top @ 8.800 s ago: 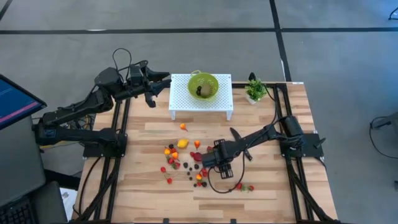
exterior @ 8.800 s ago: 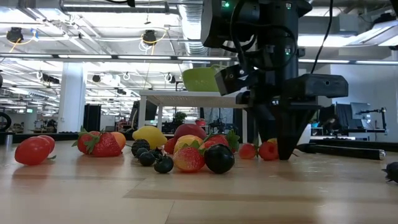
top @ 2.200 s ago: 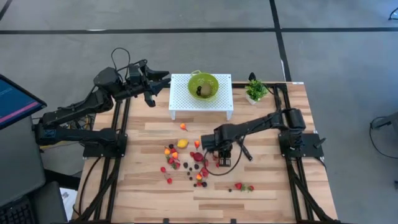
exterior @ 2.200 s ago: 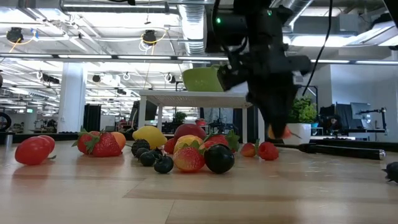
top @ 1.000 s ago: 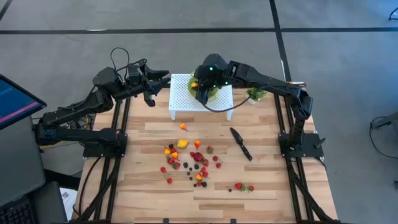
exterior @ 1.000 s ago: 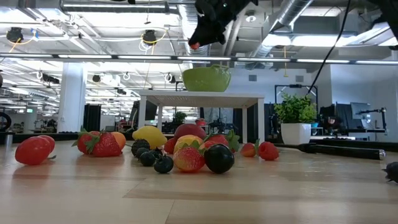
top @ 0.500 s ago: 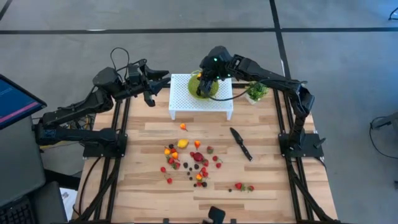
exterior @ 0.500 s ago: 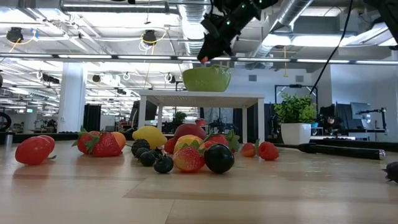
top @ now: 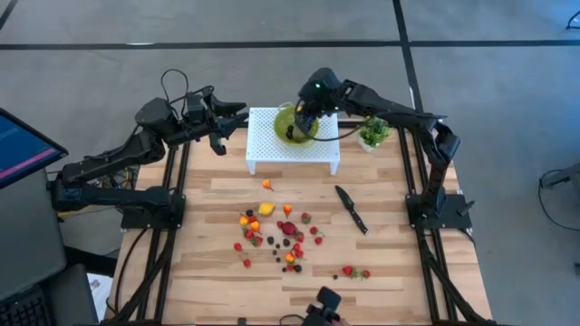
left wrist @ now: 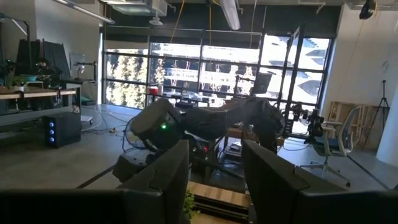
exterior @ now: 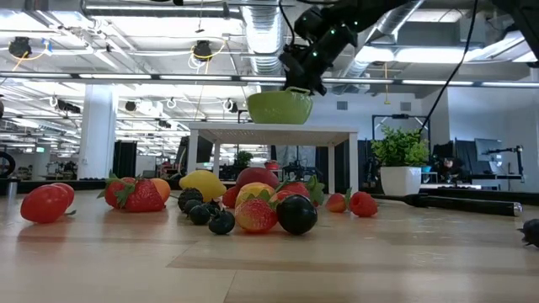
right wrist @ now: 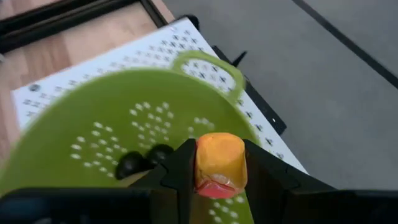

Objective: Pick & Place Fruit
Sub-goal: Put the yellow peach into the green strainer bowl, then put the red raspberry into the green strainer bowl

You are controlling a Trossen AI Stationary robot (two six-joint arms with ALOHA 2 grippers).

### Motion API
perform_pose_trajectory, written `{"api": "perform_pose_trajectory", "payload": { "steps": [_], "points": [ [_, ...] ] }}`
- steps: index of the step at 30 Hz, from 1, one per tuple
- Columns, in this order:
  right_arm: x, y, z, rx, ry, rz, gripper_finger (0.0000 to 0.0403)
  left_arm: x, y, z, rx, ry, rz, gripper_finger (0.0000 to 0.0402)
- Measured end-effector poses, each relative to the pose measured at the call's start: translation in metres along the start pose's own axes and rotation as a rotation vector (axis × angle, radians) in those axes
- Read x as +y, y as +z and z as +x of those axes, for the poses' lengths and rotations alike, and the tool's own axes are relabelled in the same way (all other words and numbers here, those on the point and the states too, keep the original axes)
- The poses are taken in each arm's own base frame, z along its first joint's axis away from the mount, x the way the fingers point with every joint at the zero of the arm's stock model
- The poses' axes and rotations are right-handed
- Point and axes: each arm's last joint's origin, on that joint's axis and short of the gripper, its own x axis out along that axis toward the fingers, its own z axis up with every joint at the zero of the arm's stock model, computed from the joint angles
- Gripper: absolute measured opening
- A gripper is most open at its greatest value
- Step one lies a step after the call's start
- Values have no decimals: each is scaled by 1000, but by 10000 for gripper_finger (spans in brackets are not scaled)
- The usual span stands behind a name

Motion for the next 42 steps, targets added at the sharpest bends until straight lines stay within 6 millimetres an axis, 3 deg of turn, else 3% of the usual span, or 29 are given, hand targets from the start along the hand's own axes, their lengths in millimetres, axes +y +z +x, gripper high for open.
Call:
{"api": "perform_pose_trajectory", "payload": {
  "steps": [16, 30, 35, 42],
  "points": [
    [5, 0, 1, -1, 11, -43, 110, 0, 0, 0, 0, 1, 0, 142],
    [8, 5, -3, -18, 14, -1, 193, 0, 0, 0, -4, 0, 1, 142],
    [28, 17, -13, -62, 52, -30, 193, 0, 0, 0, -5, 0, 1, 142],
    [72, 27, -34, -45, 129, -151, 174, 0, 1, 0, -6, 0, 1, 142]
  ]
}}
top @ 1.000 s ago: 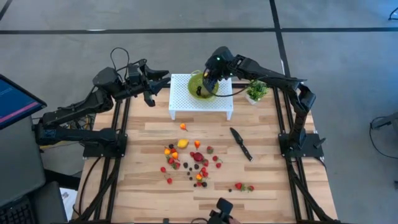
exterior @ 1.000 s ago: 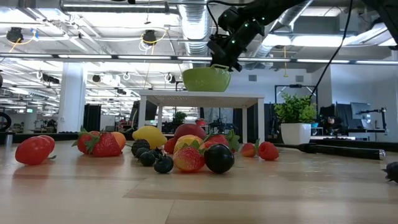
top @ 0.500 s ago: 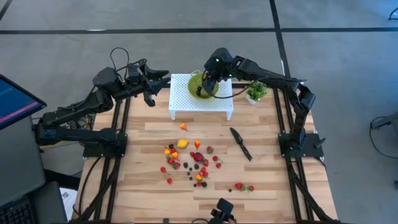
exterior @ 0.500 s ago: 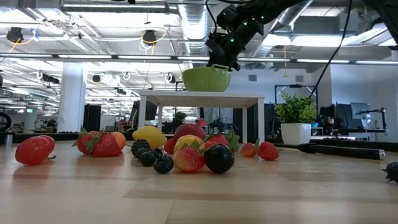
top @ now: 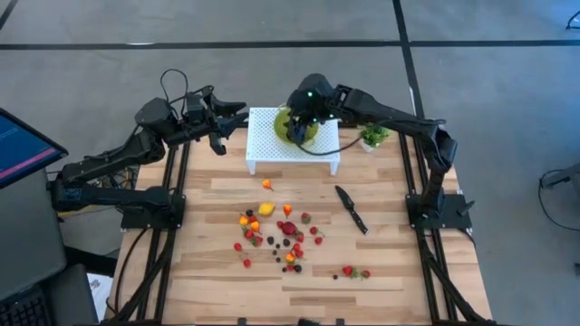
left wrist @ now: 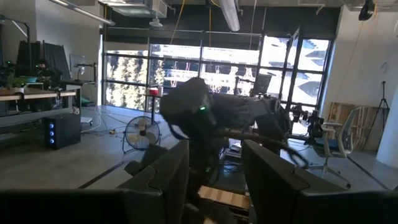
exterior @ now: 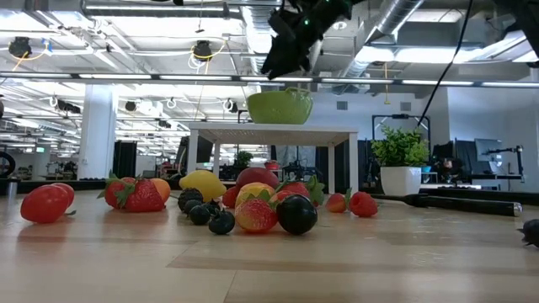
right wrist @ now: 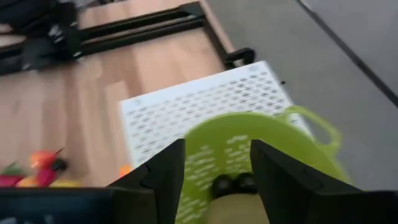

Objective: Pick & Place Fruit
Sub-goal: Put the red raspberry into the green strainer bowl

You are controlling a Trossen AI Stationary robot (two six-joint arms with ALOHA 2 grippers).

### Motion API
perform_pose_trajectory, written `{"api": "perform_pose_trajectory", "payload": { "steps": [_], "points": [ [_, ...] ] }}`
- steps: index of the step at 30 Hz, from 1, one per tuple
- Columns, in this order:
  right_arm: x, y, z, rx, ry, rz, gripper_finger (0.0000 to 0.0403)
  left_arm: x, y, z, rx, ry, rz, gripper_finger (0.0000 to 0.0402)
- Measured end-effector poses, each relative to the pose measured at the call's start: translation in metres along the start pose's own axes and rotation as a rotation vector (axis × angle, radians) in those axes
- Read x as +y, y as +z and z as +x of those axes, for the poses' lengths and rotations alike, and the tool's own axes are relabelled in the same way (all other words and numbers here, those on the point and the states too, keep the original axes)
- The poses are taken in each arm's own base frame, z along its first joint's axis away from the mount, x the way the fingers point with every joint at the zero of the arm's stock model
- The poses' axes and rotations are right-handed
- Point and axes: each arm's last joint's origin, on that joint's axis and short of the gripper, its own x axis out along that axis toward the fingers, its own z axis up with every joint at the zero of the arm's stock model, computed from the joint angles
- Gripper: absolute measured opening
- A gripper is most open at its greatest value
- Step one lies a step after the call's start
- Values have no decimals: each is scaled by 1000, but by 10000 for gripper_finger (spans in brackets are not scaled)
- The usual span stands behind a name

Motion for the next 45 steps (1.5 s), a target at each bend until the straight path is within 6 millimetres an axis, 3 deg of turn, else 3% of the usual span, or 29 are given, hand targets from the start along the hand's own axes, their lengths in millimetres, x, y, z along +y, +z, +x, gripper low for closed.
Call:
{"api": "perform_pose_trajectory", "payload": {
  "steps": [13, 24, 34, 45],
  "points": [
    [95, -28, -15, 327, 165, -105, 143, 0, 0, 0, -4, -1, 1, 142],
    [179, -49, -28, 354, 294, -215, 128, 0, 1, 0, -6, -1, 1, 142],
    [210, -80, -18, 420, 302, -142, 128, 0, 1, 0, -7, -1, 1, 142],
    [241, -144, -10, 635, 255, -96, 129, 0, 1, 0, -11, -1, 1, 142]
  ]
}}
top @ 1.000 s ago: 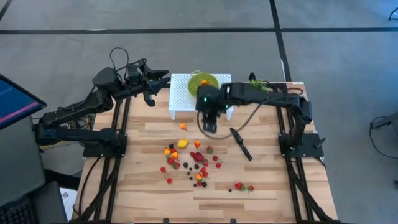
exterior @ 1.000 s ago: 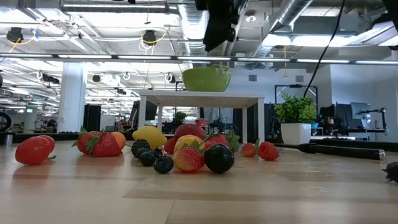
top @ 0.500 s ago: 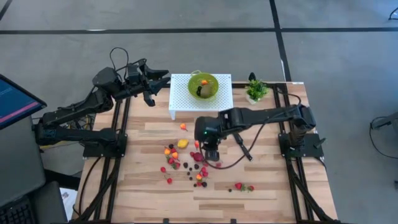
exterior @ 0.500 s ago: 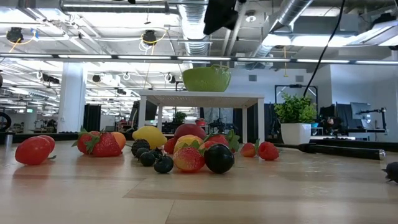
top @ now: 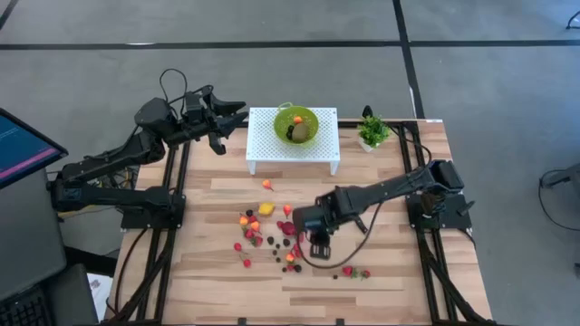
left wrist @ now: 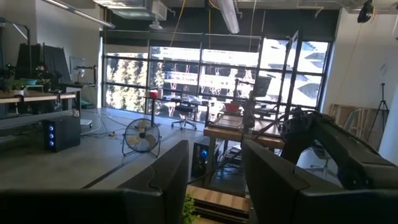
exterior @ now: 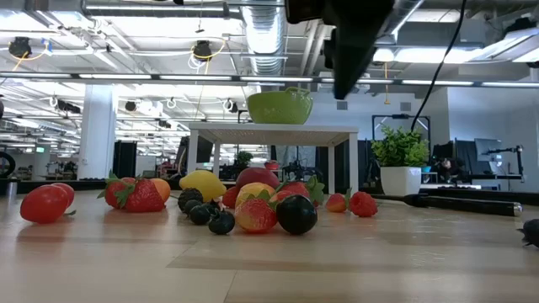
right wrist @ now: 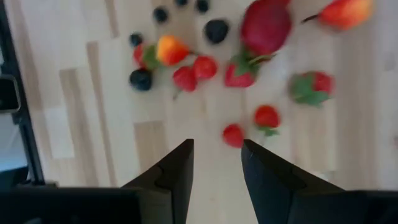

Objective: Pick & Place Fruit
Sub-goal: Put the red raspberry into the green strainer bowl

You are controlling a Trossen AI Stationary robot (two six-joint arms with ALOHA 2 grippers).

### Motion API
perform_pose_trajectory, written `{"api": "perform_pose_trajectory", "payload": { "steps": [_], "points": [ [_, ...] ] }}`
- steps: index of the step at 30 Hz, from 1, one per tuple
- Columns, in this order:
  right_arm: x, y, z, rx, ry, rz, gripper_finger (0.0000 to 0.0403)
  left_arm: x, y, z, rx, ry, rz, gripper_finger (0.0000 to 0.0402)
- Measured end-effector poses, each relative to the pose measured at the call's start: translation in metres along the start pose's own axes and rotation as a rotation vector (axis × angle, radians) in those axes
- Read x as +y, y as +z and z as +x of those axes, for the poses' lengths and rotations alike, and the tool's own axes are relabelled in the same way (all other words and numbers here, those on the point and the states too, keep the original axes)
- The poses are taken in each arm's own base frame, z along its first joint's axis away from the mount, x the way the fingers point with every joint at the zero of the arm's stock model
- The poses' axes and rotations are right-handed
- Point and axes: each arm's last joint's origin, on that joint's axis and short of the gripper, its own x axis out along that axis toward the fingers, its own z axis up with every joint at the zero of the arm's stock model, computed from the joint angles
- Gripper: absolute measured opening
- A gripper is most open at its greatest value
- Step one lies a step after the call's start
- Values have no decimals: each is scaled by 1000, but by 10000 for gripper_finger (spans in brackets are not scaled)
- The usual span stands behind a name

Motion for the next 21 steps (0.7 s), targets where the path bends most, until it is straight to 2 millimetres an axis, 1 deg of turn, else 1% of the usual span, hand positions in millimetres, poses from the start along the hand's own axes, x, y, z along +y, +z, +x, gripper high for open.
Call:
{"api": "perform_pose_trajectory", "payload": {
  "steps": [3, 7, 13, 17, 21],
  "points": [
    [7, -9, 12, 17, 1, -21, 129, 0, 0, 0, 0, 0, 0, 142],
    [12, -16, 22, 16, 2, -53, 129, 0, 0, 0, -1, 0, 0, 142],
    [7, -25, 40, 24, -3, -99, 129, 0, 0, 0, -1, 0, 0, 142],
    [0, -27, 52, -2, 3, -90, 129, 0, 0, 0, -2, 0, 0, 142],
    [-3, -24, 57, -43, 16, -80, 129, 0, 0, 0, -2, 0, 0, 142]
  ]
}}
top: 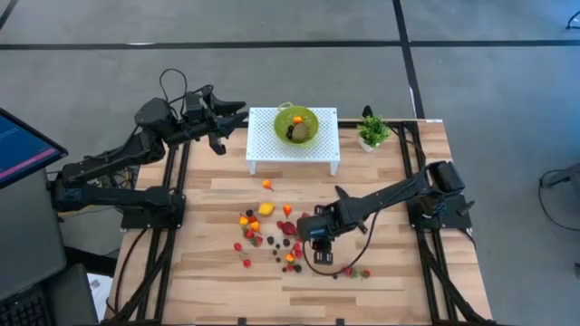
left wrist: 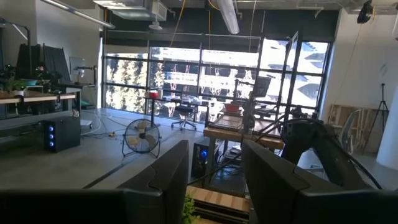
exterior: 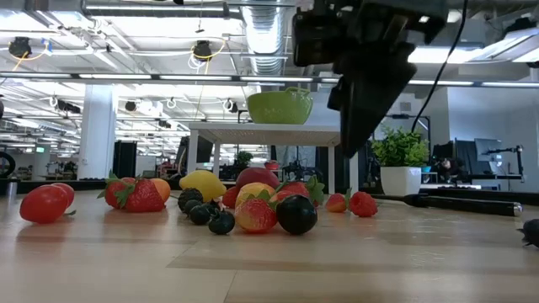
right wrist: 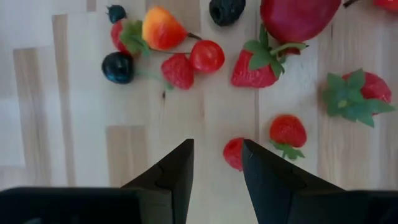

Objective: Pick & Place Fruit
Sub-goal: Put the red raspberry into the green strainer bowl

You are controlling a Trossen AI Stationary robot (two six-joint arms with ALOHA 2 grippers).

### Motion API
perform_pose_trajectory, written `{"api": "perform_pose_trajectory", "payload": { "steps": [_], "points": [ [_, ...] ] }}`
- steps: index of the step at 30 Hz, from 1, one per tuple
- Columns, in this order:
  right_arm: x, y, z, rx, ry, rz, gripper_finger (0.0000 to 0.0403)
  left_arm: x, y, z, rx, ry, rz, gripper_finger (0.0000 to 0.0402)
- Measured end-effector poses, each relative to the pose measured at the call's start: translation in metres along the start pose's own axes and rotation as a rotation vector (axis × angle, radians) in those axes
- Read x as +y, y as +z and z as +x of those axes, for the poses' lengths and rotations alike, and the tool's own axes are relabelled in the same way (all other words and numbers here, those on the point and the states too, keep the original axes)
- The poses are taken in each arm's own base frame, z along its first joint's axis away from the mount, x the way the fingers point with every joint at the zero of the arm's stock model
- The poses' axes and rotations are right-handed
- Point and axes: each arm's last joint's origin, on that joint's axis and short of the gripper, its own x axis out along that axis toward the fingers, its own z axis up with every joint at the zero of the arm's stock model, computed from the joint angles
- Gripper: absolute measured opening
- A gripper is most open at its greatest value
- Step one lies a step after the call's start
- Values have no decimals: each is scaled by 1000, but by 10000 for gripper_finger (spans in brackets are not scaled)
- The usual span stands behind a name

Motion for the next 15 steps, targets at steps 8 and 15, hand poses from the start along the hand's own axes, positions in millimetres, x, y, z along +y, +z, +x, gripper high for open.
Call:
{"api": "perform_pose_trajectory", "payload": {
  "steps": [8, 15],
  "points": [
    [-6, -9, 11, 16, -8, -16, 129, 0, 0, 0, 0, 0, 0, 142],
    [-11, -16, 23, 0, -4, -51, 129, 0, 0, 0, 0, 0, 0, 142]
  ]
}}
